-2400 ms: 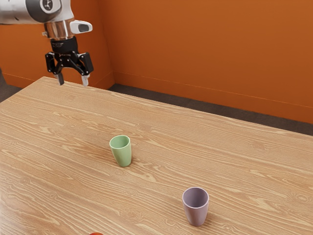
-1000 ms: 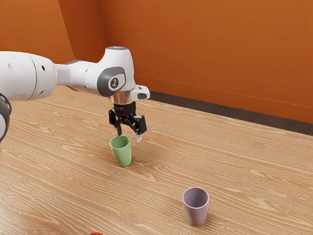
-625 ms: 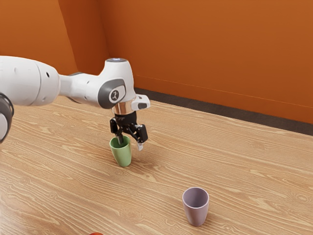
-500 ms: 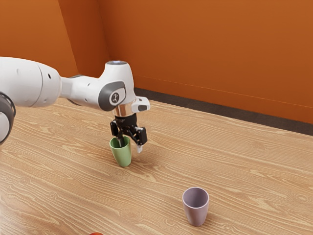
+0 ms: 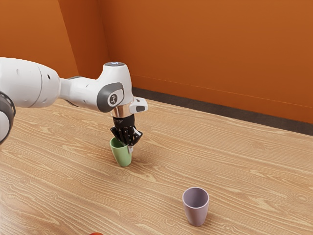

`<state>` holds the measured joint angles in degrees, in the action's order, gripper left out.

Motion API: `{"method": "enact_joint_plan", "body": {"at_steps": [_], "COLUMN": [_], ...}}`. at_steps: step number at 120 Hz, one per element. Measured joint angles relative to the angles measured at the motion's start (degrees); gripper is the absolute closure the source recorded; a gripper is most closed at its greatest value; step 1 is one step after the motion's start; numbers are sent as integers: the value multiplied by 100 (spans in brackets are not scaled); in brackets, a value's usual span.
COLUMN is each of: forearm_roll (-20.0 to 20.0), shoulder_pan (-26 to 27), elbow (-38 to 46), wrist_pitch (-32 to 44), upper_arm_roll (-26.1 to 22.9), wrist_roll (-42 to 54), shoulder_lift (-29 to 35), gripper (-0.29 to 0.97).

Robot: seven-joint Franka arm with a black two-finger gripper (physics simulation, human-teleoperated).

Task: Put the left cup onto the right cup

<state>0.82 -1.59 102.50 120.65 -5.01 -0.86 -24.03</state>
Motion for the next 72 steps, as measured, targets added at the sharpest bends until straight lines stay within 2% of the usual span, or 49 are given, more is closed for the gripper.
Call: {"method": "enact_joint_plan", "body": {"at_steps": [21,48,72], "forearm_roll": [-66,-85,-155], "shoulder_pan": [67,590,807], "elbow": [-15,-48,-132], "wrist_pitch": [-40,-267,-373], "upper_arm_roll": [0,-35,-901], "wrist_roll": [-35,-66,-202], "shoulder_lift": [178,687,935], "gripper": [78,78,78]}}
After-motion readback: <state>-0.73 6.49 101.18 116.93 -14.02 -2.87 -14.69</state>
